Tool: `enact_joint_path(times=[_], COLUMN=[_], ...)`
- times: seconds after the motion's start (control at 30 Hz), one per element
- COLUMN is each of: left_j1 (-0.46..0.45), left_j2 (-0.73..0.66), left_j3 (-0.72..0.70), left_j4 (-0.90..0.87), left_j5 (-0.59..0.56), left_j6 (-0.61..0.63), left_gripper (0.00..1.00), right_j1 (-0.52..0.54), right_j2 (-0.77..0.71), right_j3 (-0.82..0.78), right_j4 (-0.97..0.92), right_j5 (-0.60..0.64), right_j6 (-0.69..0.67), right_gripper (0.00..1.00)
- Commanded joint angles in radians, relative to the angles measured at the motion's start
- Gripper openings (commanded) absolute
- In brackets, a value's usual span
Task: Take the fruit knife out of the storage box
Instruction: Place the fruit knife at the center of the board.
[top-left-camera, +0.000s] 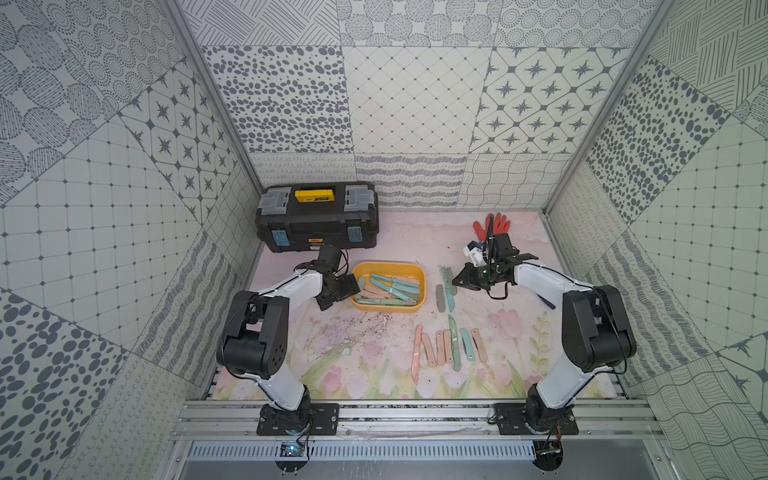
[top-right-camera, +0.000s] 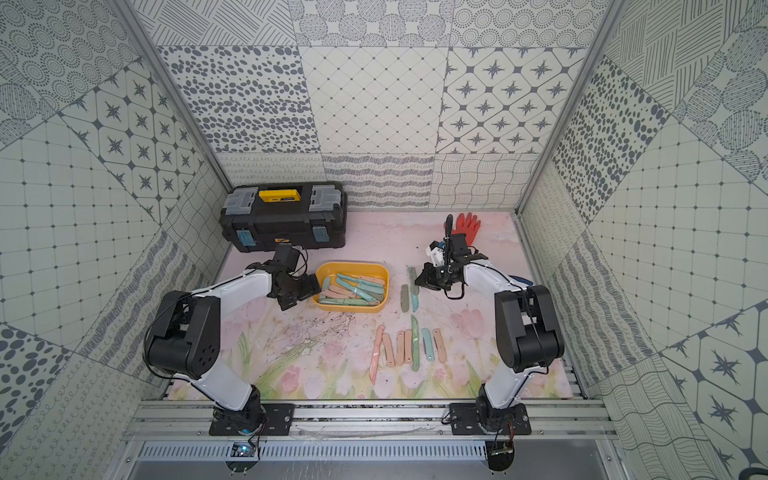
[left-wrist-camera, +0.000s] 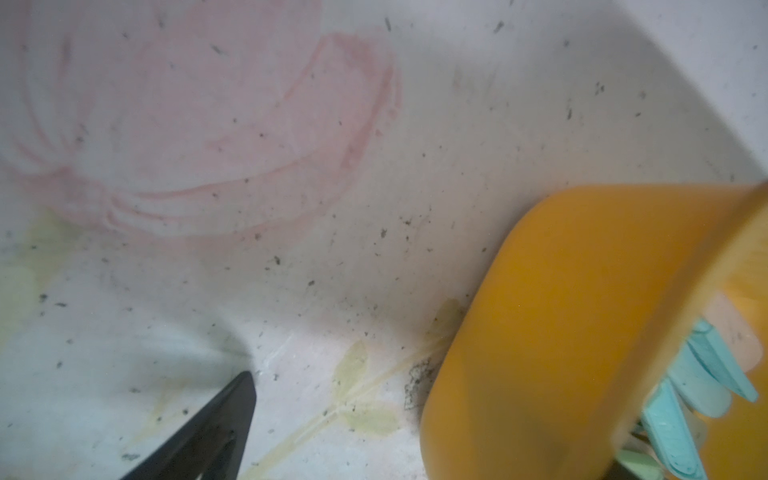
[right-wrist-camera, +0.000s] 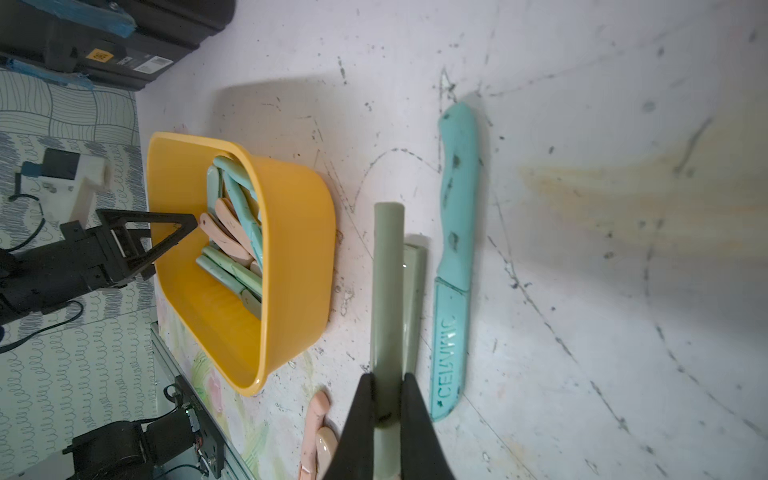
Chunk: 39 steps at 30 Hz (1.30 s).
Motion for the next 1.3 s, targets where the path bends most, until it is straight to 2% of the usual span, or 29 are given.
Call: enact_joint_path(times=[0.0, 0.63, 1.27], left_j1=[0.003, 0.003, 0.003], left_j2=[-0.001, 0.004, -0.002], left_j3=[0.008, 0.011, 0.012], left_j4=[-0.010, -0.010, -0.016], left_j5=[-0.002, -0.002, -0.008], left_j6=[0.006, 0.005, 0.005], left_gripper=[0.92, 0.92, 0.91], right_j1=[-0.021, -0.058, -0.061], right_j2=[-0.004, 0.122, 0.107], right_j3=[-0.028, -0.087, -0.101], right_j4=[0.058, 0.050, 0.047], right_j5=[-0.043, -0.026, 0.016], right_j6=[0.012, -0.019, -0.018], right_gripper=[0.09, 0.09, 0.20])
